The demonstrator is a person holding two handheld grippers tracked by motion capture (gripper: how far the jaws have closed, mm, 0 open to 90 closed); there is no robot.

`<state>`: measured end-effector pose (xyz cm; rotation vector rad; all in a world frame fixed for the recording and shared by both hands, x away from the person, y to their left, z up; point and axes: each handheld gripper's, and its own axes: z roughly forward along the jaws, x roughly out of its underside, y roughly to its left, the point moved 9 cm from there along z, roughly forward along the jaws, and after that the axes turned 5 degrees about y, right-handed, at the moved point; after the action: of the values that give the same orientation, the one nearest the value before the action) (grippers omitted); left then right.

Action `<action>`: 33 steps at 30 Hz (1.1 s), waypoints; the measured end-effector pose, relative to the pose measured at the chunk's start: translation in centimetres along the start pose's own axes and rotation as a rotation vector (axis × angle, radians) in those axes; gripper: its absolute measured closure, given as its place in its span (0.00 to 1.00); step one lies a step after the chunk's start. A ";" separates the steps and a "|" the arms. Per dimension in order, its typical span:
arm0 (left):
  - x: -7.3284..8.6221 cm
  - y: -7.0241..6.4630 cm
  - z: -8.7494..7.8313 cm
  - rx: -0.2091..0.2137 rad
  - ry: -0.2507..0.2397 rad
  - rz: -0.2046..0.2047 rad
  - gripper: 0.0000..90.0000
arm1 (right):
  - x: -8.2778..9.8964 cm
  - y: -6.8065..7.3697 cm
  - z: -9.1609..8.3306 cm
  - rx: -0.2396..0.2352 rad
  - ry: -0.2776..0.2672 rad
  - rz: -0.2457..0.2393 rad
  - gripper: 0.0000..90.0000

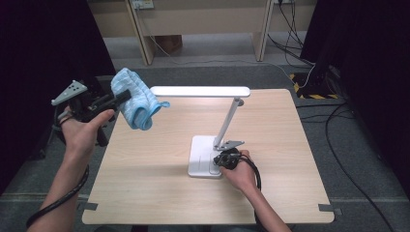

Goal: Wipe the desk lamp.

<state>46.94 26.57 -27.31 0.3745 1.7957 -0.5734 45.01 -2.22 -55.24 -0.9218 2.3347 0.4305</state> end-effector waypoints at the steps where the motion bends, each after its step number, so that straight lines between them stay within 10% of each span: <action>1: -0.2 -0.1 0.0 0.000 -0.004 0.004 0.81 | 0.0 0.0 0.0 0.000 -0.002 0.000 1.00; 20: -3.1 -0.6 0.8 -0.033 -0.036 0.045 0.81 | 0.0 0.0 0.0 0.002 -0.001 -0.005 1.00; 33: -4.1 1.3 1.7 -0.168 -0.005 0.117 0.81 | 0.0 0.0 0.0 0.004 -0.001 -0.006 1.00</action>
<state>50.19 26.85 -24.01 0.3596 1.7895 -0.3387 45.01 -2.20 -55.23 -0.9262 2.3303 0.4233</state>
